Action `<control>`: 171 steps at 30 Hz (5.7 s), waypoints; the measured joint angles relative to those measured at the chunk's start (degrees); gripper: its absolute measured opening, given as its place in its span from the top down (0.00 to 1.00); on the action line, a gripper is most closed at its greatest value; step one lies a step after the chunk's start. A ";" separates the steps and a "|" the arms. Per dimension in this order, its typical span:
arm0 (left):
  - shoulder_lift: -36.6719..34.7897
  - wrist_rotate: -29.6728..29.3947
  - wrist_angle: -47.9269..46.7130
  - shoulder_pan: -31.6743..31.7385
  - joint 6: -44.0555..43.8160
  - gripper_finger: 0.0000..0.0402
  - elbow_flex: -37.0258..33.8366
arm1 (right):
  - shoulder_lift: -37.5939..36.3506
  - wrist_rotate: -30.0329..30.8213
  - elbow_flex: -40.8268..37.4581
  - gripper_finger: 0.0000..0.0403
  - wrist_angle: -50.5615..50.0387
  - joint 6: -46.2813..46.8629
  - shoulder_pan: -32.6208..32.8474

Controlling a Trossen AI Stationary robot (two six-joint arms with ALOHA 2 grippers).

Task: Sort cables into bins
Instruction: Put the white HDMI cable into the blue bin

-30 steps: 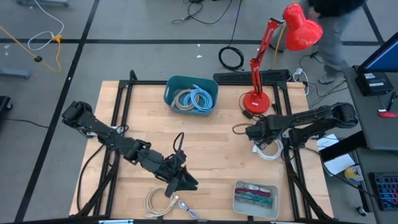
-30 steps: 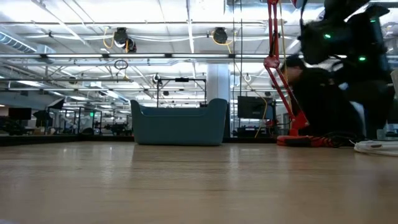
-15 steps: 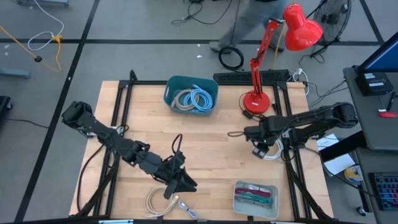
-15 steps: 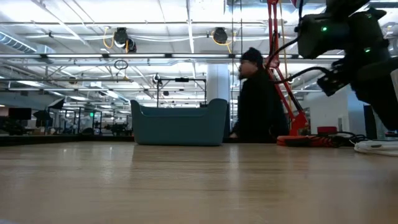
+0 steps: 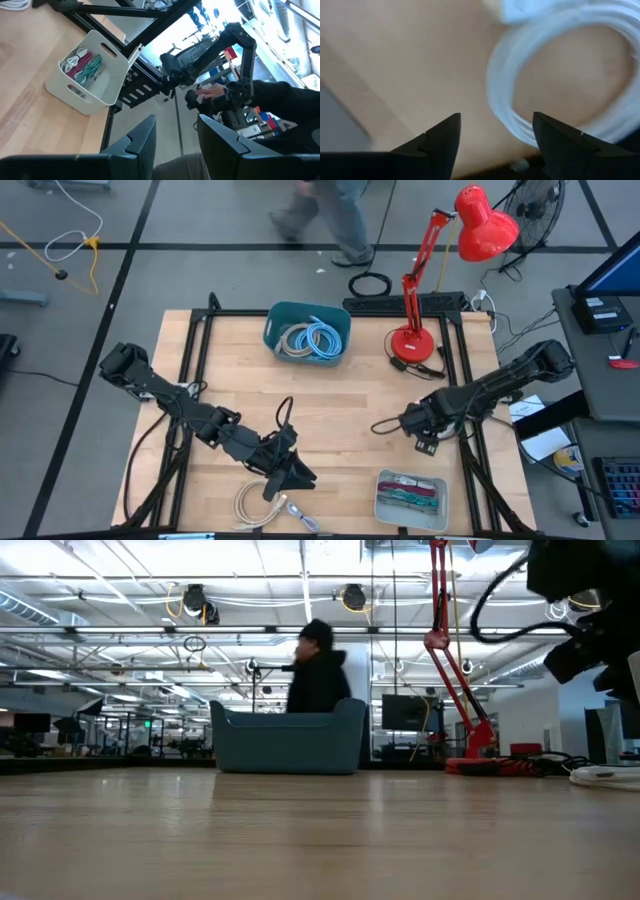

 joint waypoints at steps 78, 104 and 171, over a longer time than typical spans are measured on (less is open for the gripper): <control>0.02 -0.94 0.31 0.21 0.09 0.64 0.00 | 7.18 12.03 37.38 0.98 34.05 -6.89 -23.80; -8.71 -21.60 -0.07 6.36 7.07 0.64 -0.04 | 46.24 -2.25 73.66 0.98 15.35 -38.19 -40.44; -11.34 -20.00 -6.91 5.98 4.88 0.64 -0.02 | 50.03 10.61 79.34 0.64 9.39 -50.20 -38.43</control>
